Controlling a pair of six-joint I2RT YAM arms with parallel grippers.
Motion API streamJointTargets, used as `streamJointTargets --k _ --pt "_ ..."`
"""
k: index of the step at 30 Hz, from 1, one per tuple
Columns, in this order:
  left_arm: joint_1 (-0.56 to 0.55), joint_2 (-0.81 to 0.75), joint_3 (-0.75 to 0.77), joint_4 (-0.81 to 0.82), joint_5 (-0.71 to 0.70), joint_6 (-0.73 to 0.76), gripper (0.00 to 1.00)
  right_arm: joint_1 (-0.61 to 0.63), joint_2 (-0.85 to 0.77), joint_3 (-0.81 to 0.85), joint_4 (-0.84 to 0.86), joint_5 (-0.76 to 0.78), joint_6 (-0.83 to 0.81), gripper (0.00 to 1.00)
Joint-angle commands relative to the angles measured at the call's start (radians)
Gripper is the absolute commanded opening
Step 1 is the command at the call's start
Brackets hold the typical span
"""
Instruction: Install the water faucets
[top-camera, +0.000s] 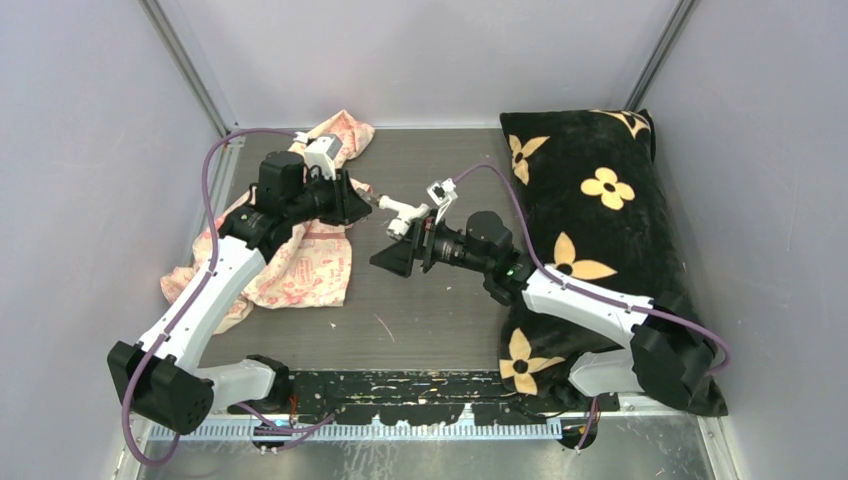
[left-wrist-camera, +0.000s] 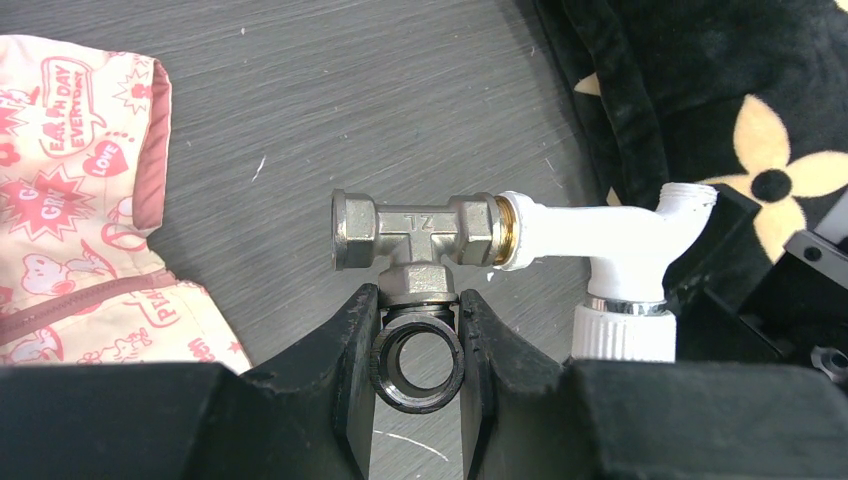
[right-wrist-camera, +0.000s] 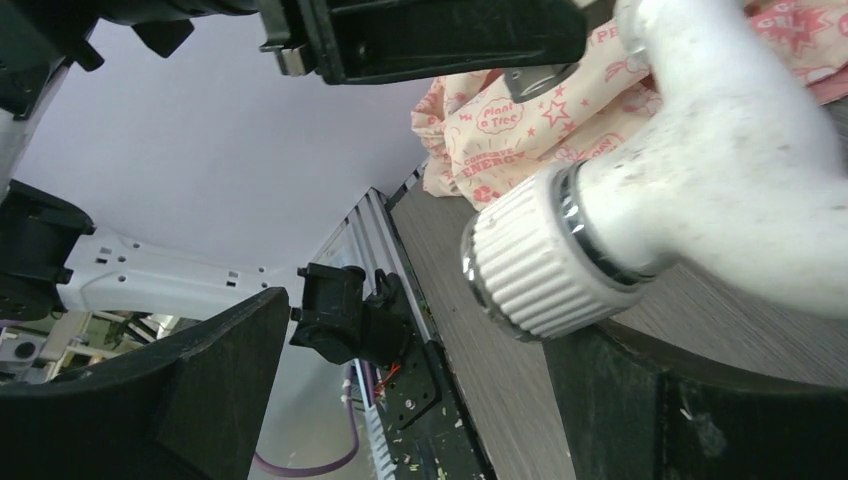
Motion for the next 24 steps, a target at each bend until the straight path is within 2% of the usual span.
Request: streamJointTargets --k 1,11,20,24 --pt "0.001 -0.019 0.017 0.113 -0.003 -0.019 0.0 0.038 -0.071 0.084 0.021 0.05 -0.045 1.0" --pt "0.0 -0.011 0.017 0.116 0.055 -0.022 0.0 0.041 -0.088 0.214 -0.148 0.17 -0.259 1.0" --pt "-0.003 -0.012 0.009 0.114 0.089 -0.004 0.0 -0.027 -0.032 0.263 -0.137 0.254 -0.199 1.0" --pt "-0.003 -0.014 0.017 0.107 0.093 -0.001 0.0 -0.04 0.004 0.297 -0.191 0.284 -0.193 1.0"
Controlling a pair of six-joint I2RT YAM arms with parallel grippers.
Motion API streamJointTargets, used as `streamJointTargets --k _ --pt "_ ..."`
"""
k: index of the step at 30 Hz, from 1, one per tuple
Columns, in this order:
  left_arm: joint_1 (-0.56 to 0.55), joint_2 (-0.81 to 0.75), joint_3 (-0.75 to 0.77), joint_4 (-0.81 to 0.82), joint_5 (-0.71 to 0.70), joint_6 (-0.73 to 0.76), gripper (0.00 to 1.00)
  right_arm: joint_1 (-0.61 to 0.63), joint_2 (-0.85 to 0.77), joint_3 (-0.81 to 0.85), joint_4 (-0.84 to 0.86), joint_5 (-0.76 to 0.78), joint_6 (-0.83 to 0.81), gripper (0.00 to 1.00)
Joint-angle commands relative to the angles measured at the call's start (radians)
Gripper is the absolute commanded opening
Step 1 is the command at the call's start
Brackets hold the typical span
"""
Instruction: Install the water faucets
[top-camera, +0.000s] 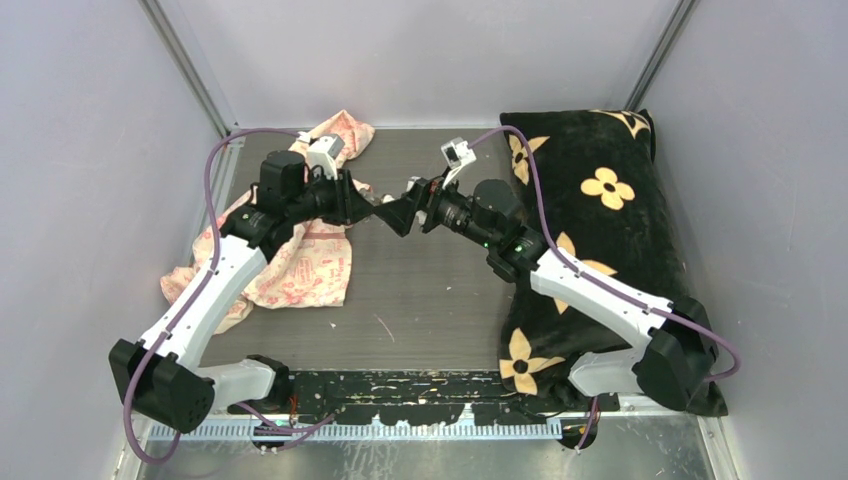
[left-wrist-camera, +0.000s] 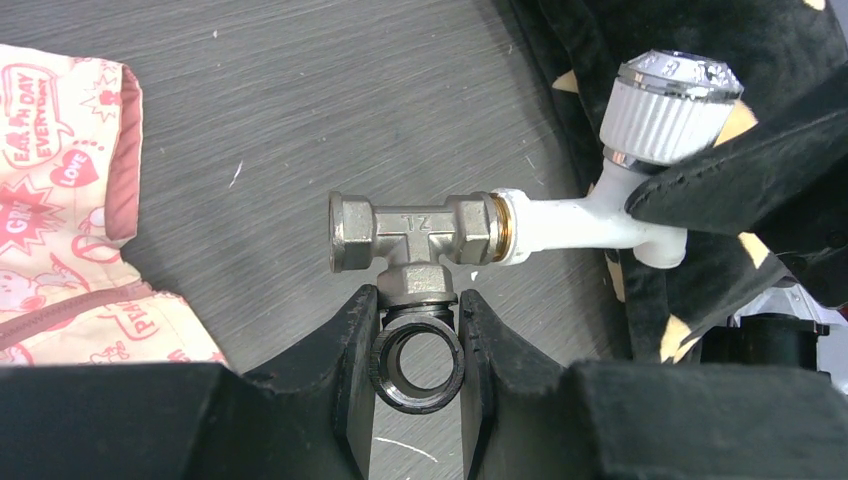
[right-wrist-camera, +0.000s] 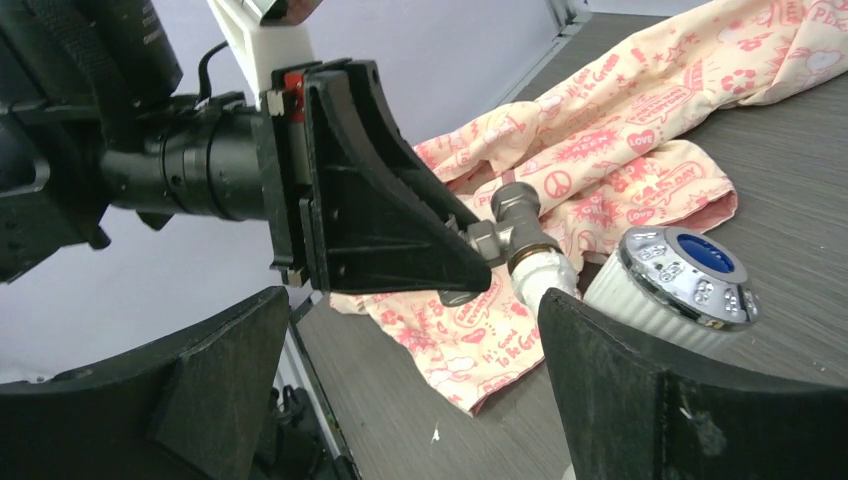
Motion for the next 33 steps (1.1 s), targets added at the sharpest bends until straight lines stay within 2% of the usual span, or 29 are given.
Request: streamJointTargets --k 1,18,33 --pt "-0.002 -0.021 0.024 0.084 0.042 0.017 0.0 -0.02 0.03 0.072 -0.021 0.072 0.016 1.0" --pt "-0.003 -0.01 0.064 0.037 0.046 0.056 0.0 -0.113 0.068 0.053 -0.024 0.069 0.071 1.0" --pt "-0.003 -0.004 0.088 0.043 -0.02 0.044 0.0 -0.115 0.079 -0.031 0.038 -0.1 0.16 1.0"
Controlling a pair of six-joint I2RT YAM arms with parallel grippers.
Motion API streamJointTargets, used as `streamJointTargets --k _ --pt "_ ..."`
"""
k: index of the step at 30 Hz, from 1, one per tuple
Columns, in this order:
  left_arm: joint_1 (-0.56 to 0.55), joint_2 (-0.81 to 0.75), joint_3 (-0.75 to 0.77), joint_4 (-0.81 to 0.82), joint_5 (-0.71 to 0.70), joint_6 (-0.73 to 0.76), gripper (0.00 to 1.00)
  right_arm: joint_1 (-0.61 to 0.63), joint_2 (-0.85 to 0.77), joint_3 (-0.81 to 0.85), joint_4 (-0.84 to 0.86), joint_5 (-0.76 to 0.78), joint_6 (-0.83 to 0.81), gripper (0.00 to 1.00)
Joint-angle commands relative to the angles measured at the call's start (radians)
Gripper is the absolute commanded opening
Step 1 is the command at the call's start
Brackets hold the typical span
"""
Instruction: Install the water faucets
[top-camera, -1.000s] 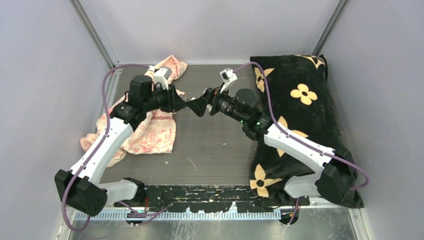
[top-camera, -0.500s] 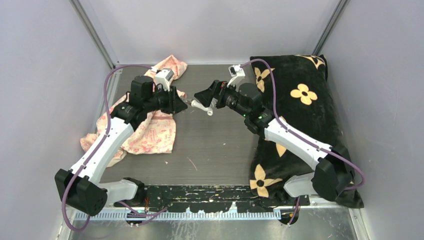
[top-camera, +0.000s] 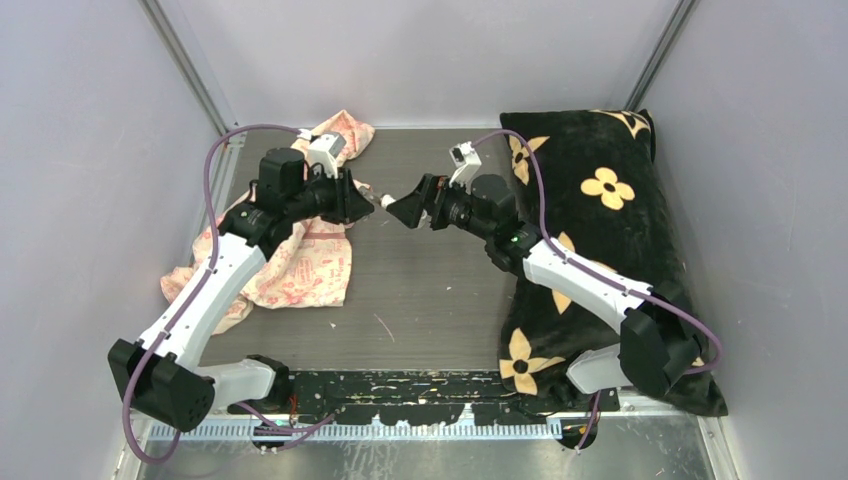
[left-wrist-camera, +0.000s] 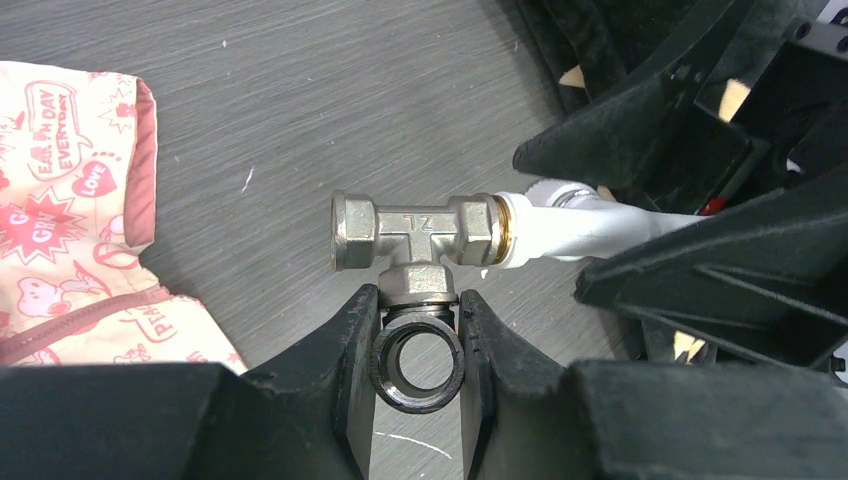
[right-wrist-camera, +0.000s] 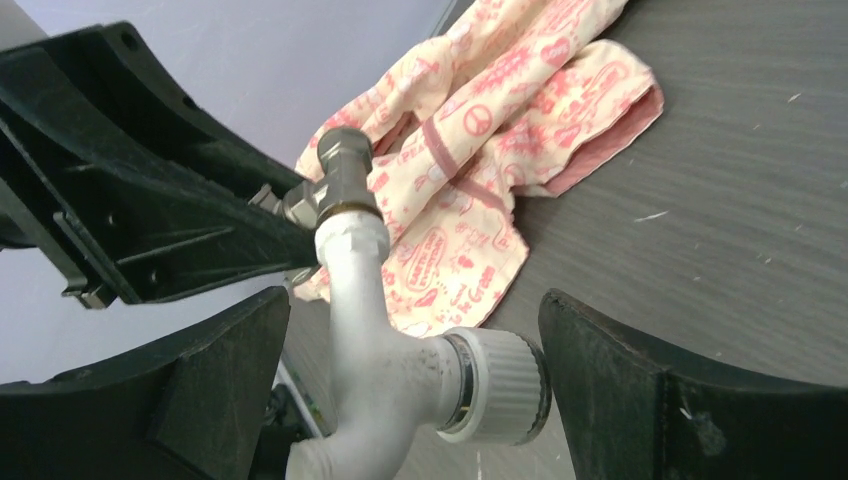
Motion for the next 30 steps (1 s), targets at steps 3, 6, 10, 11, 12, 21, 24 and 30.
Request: streamJointTargets --k 3,6,10,11,12,21,24,30 --pt "-0.003 -0.004 0.055 0.075 -0.029 -0.008 0.0 0.002 -0.044 -0.042 0.133 -0.124 0.108 1.0" --pt "-0.002 0.001 0.051 0.079 -0.032 -0.008 0.0 0.018 -0.063 -0.083 0.221 -0.169 0.142 1.0" --pt "-0.003 0.013 0.054 0.079 -0.04 -0.012 0.0 0.057 -0.064 -0.069 0.204 -0.194 0.145 1.0" --pt "-0.003 0.014 0.054 0.08 -0.043 -0.014 0.0 0.068 -0.062 -0.063 0.197 -0.197 0.146 1.0" --pt "-0.001 0.015 0.053 0.081 -0.046 -0.016 0.0 0.076 -0.06 -0.056 0.188 -0.197 0.149 1.0" --pt "-0.003 0.009 0.04 0.074 -0.038 -0.012 0.0 0.121 -0.093 -0.029 0.188 -0.14 0.178 1.0" --pt "-0.003 0.009 0.046 0.06 -0.046 -0.006 0.0 0.121 -0.107 0.019 0.144 -0.135 0.148 1.0" --pt "-0.003 0.003 0.044 0.062 -0.064 -0.003 0.0 0.122 -0.097 0.068 0.133 -0.153 0.194 1.0"
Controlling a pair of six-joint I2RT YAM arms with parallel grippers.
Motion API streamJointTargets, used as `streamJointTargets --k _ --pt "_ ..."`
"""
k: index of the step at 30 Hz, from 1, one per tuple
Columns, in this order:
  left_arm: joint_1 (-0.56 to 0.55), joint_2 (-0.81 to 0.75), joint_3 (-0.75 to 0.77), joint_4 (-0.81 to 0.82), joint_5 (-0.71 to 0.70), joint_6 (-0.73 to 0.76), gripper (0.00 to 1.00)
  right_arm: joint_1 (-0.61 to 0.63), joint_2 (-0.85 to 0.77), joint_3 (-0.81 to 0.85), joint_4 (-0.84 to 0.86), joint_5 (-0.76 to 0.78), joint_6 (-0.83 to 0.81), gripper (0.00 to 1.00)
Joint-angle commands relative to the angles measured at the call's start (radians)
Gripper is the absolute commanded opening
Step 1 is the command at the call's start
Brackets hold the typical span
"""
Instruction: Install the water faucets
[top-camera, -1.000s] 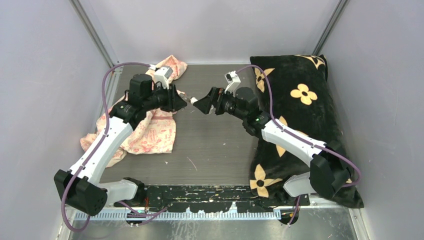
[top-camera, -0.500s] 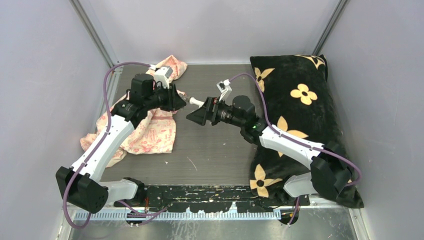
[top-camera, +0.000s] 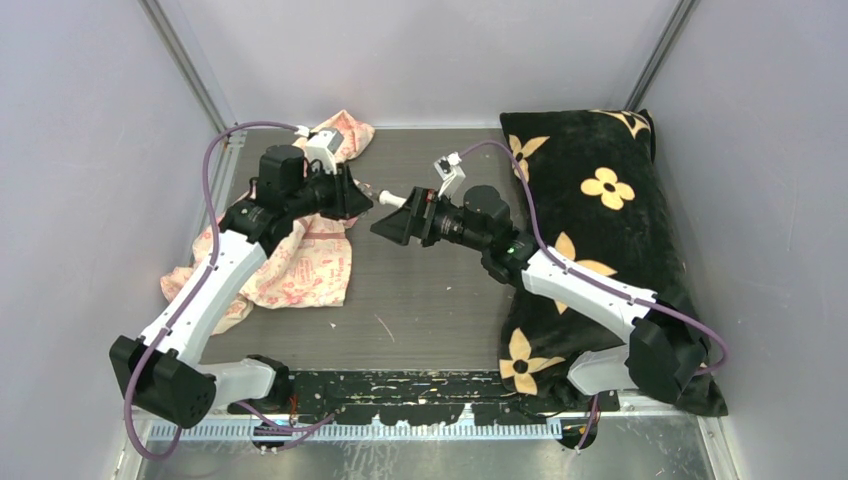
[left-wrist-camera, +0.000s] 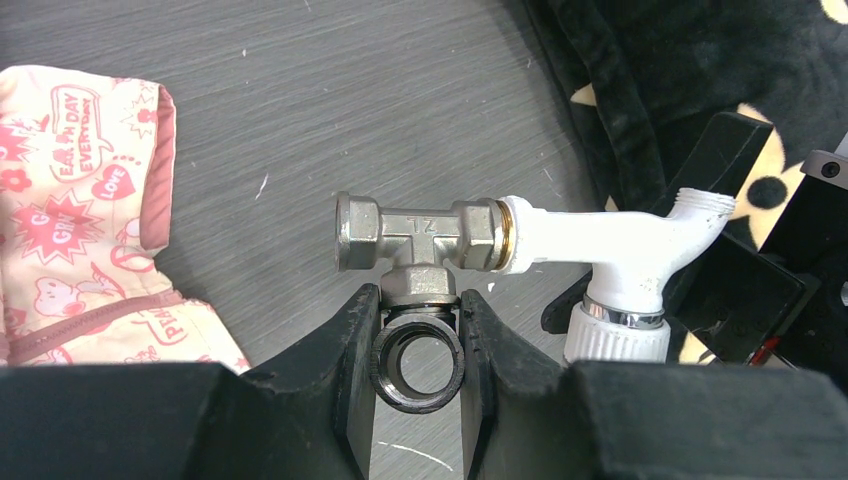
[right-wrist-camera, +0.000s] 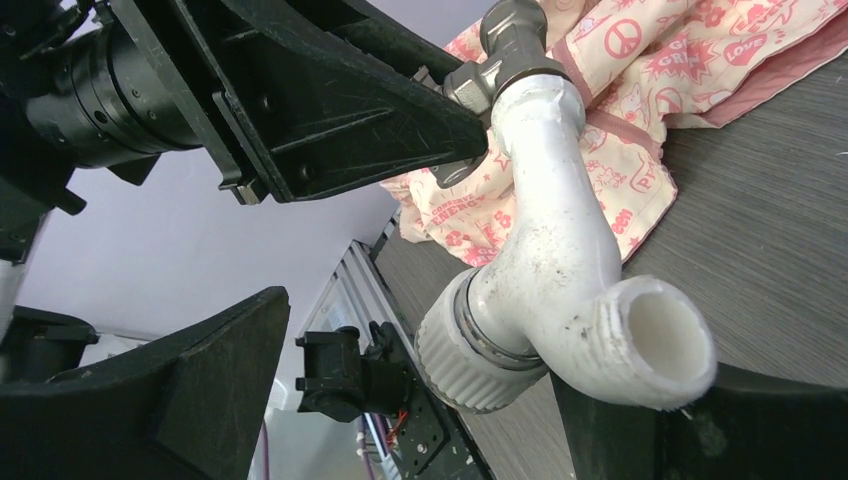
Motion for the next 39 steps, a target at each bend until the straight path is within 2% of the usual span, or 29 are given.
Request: streamJointTargets --k 1,5,9,16,21,25,29,33,39 --pt "-0.004 -0.016 0.031 0.063 -0.021 0.005 0.0 0.023 -0.051 0.101 0.108 -0.033 0.039 1.0" --pt "-0.006 -0.028 0.002 0.113 -0.024 -0.034 0.0 0.022 -0.019 0.091 0.109 0.025 0.127 1.0" --pt "-0.009 -0.066 -0.066 0.189 -0.108 -0.062 0.0 0.022 0.011 0.103 0.1 0.012 0.202 1.0" --pt "-0.008 -0.07 -0.028 0.114 -0.111 -0.025 0.0 0.006 -0.09 0.084 -0.126 -0.005 0.045 1.0" --pt "-0.008 -0.056 -0.009 0.105 -0.077 -0.023 0.0 -0.013 -0.195 0.066 -0.16 -0.033 -0.086 1.0" --pt "-0.008 -0.037 0.019 0.065 -0.056 -0.02 0.0 -0.014 -0.267 0.096 -0.195 -0.033 -0.25 1.0" --pt "-0.008 -0.021 0.057 0.021 -0.041 -0.022 0.0 -0.01 -0.3 0.119 -0.302 -0.098 -0.547 1.0" --pt "-0.008 -0.015 0.075 0.007 -0.023 -0.02 0.0 0.033 -0.409 -0.021 -0.268 0.024 -0.969 1.0" --pt "-0.008 -0.008 0.093 -0.017 -0.011 -0.017 0.0 0.132 -0.414 -0.101 -0.245 0.215 -1.461 1.0"
